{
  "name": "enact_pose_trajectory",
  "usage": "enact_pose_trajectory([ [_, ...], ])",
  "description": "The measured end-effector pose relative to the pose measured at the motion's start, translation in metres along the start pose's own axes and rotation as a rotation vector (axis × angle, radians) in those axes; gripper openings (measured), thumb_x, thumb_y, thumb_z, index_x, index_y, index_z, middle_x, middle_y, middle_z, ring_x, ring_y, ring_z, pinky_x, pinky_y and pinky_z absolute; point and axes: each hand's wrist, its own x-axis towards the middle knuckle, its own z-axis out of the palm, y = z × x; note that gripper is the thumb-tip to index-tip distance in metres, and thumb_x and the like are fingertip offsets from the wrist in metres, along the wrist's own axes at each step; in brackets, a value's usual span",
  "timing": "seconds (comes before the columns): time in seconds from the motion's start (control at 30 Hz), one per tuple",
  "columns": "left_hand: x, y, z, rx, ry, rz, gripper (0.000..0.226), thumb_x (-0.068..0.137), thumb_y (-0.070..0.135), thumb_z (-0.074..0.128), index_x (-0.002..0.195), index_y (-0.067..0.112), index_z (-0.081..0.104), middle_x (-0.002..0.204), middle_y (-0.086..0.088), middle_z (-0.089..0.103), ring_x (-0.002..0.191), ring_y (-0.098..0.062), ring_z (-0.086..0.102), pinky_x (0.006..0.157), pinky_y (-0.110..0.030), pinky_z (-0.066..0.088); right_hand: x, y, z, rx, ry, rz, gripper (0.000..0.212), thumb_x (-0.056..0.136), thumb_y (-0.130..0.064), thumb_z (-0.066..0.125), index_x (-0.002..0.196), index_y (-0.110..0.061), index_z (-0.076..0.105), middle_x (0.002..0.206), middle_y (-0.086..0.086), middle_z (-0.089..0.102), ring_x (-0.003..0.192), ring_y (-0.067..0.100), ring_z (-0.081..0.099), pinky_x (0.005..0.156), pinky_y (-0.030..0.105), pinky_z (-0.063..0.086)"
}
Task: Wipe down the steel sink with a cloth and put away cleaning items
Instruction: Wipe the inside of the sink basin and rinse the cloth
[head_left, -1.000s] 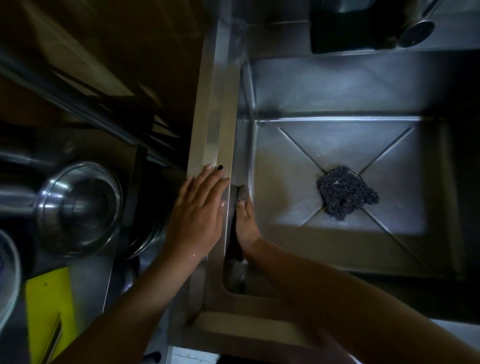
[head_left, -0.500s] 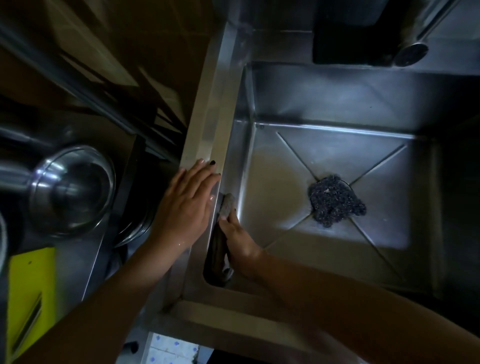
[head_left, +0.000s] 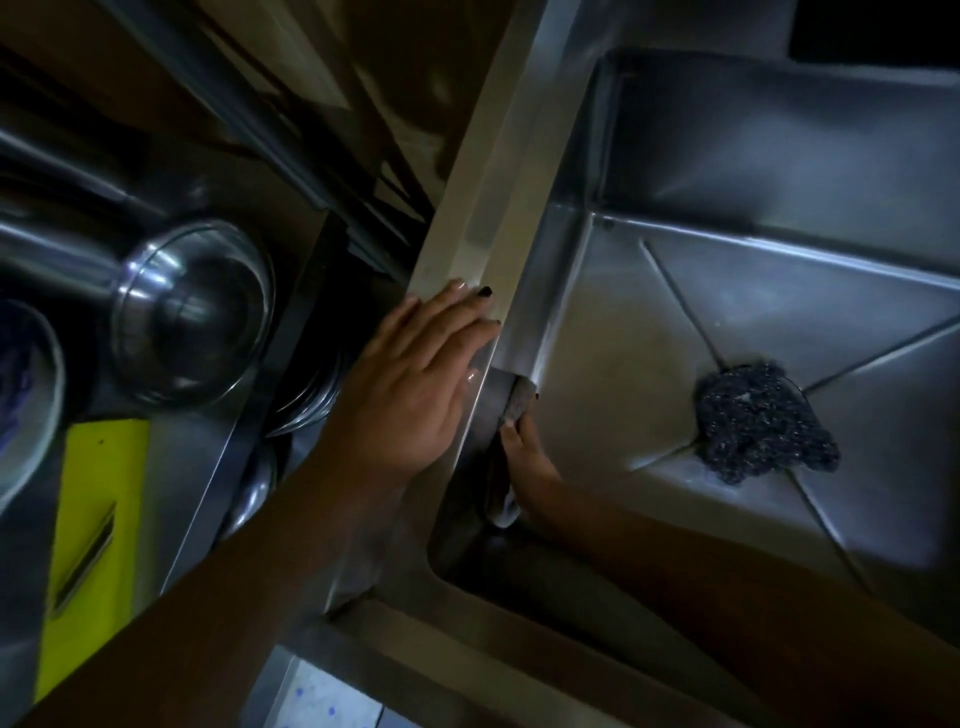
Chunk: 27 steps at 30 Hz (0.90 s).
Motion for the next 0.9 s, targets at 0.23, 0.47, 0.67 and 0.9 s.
enact_pose_trajectory([
  [0.23, 0.000, 0.001, 0.000, 0.009, 0.023, -0.011, 0.038, 0.093, 0.020, 0.036, 0.125, 0.010, 0.054, 0.139, -0.005, 0.048, 0.135, -0.019, 0.033, 0.112, -0.039, 0.023, -0.008, -0.005, -0.001, 0.102, -0.017, 0.075, 0.055, 0.100, -0.036, 0.032, 0.150, -0.032, 0.008, 0.157, 0.000, 0.017, 0.142, 0.022, 0.020, 0.113, 0.028, 0.018],
  [0.47, -0.001, 0.003, -0.002, 0.048, 0.024, -0.009, 0.037, 0.093, 0.019, 0.038, 0.123, 0.008, 0.056, 0.137, -0.007, 0.050, 0.134, -0.022, 0.037, 0.112, -0.041, 0.025, -0.038, -0.024, -0.002, 0.034, -0.136, 0.061, 0.058, 0.099, -0.042, 0.034, 0.149, -0.037, 0.005, 0.152, 0.004, 0.030, 0.135, 0.025, 0.034, 0.099, 0.029, 0.028],
  [0.67, -0.001, 0.003, -0.001, 0.053, 0.033, -0.011, 0.036, 0.093, 0.018, 0.038, 0.124, 0.009, 0.055, 0.138, -0.006, 0.049, 0.135, -0.021, 0.035, 0.113, -0.040, 0.023, -0.044, -0.026, -0.001, 0.000, -0.151, -0.004, 0.058, 0.102, -0.030, 0.029, 0.149, -0.030, -0.004, 0.156, 0.003, 0.019, 0.141, 0.024, 0.023, 0.112, 0.035, 0.024],
  [0.9, -0.001, 0.002, 0.001, 0.036, 0.041, -0.005, 0.037, 0.093, 0.017, 0.038, 0.124, 0.008, 0.055, 0.139, -0.007, 0.048, 0.135, -0.022, 0.035, 0.113, -0.040, 0.023, -0.020, -0.007, -0.001, -0.013, -0.061, 0.097, 0.057, 0.102, -0.033, 0.027, 0.149, -0.033, -0.006, 0.158, 0.003, 0.012, 0.142, 0.029, 0.020, 0.109, 0.038, 0.025],
])
